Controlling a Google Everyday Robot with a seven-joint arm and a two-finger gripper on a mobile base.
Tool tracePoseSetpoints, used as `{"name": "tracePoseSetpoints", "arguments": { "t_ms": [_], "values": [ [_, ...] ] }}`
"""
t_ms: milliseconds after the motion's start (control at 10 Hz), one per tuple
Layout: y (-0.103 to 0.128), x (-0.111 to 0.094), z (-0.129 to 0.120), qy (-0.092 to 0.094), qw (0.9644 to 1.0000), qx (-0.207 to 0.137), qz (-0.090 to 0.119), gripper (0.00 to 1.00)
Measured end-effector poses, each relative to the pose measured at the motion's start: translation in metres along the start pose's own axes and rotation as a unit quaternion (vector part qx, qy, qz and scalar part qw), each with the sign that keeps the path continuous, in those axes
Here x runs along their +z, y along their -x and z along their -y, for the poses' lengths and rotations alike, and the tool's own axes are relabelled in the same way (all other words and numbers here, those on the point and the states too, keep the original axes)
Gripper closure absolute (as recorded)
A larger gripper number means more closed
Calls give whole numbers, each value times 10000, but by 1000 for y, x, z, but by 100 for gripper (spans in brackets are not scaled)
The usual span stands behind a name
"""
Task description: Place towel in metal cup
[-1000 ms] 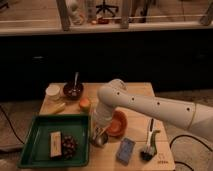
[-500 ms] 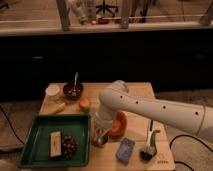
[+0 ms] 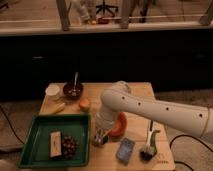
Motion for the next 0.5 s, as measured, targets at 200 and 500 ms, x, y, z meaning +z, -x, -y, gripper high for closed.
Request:
{"name": "tracePoseSetpoints", "arguments": {
  "t_ms": [200,500],
  "values": [
    [0,0,-1,-11,10000,7,1,32],
    [-1,0,-1,-19,10000,-12,24,20]
  ]
}}
